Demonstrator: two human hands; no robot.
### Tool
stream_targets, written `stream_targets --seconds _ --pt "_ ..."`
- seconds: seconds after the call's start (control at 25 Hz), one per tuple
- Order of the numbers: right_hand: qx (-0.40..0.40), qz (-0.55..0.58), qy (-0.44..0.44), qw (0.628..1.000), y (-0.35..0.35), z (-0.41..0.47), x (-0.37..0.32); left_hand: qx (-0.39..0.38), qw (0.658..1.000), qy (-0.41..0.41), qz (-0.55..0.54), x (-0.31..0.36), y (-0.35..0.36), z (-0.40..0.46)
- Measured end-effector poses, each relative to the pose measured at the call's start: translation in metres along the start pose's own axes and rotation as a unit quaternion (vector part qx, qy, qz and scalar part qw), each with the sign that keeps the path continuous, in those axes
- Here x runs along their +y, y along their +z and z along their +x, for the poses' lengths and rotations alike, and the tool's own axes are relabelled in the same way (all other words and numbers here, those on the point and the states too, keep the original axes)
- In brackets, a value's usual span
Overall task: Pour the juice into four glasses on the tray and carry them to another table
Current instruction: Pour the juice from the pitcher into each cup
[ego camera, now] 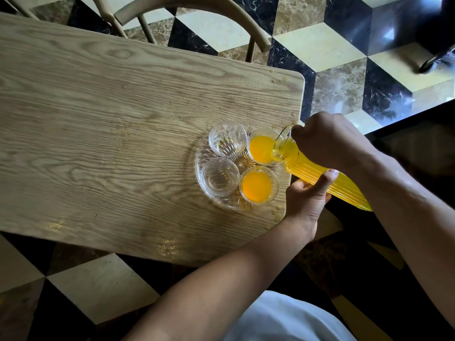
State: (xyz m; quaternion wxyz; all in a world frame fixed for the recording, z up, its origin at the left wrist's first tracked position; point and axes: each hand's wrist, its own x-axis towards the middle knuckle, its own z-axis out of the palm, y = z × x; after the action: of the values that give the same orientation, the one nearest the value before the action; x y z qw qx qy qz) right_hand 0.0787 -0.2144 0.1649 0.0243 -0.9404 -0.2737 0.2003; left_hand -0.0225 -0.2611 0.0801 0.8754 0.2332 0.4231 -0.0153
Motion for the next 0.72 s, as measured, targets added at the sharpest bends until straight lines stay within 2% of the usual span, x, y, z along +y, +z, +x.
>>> stream_targets --seconds 0.44,0.72 --pt "-0.001 0.07 -0.018 0.997 -0.013 -0.006 -0.008 0.053 0.998 0.015 0.045 0.01 -0.012 0.002" --pt "0.014 0.081 -0.071 0.994 -0.022 -0.003 -0.023 0.068 0.996 0.05 0.023 0.026 -0.019 0.004"
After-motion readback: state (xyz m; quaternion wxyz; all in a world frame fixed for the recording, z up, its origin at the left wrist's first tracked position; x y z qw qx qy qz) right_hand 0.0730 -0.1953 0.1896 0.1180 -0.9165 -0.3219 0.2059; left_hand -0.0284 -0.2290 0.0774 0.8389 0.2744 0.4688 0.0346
